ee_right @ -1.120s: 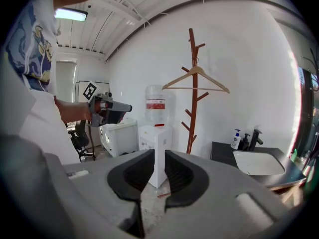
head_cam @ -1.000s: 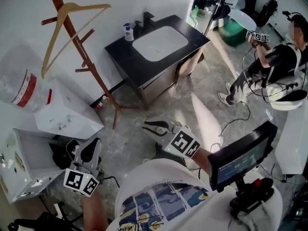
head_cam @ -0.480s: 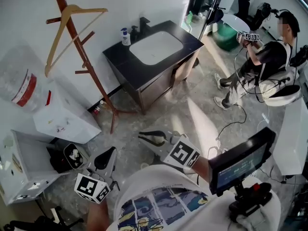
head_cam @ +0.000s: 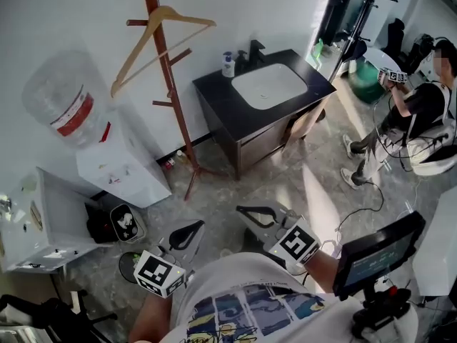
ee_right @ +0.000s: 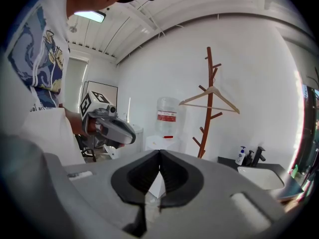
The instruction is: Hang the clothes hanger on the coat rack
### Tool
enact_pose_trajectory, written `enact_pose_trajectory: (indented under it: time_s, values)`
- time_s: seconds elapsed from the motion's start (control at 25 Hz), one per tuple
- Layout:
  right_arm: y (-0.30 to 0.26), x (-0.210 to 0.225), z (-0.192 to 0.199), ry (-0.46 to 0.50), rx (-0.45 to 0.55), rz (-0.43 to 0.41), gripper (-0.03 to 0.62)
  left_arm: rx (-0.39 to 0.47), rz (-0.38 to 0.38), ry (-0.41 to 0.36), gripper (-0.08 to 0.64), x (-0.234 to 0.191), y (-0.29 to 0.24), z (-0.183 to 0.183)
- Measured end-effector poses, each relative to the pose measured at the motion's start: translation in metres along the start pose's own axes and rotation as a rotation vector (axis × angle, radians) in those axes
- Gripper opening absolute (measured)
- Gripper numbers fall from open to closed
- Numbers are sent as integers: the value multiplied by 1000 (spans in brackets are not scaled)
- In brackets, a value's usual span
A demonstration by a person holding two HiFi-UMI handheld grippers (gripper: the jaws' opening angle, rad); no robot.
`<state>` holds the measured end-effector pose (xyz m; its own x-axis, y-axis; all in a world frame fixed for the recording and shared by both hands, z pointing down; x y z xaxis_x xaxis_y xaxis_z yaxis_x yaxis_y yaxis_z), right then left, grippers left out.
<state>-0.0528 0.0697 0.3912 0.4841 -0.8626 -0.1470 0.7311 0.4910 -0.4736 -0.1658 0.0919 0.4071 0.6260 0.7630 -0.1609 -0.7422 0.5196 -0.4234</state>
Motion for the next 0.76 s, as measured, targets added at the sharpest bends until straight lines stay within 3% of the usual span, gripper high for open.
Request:
enact_pose_trajectory:
  time_s: [0.76]
  values:
    - [1, 1, -1, 33, 13, -2, 3, 15, -65, 24, 3, -5, 6, 5]
Point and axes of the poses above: the fingertips, and each gripper's own axes: y backward along the fingers, x to its right, z out of its underside, the point moved 3 cm from there along y, backward along the fingers, and after that the axes turned 12 degrees about -x, right-handed, at the moved point
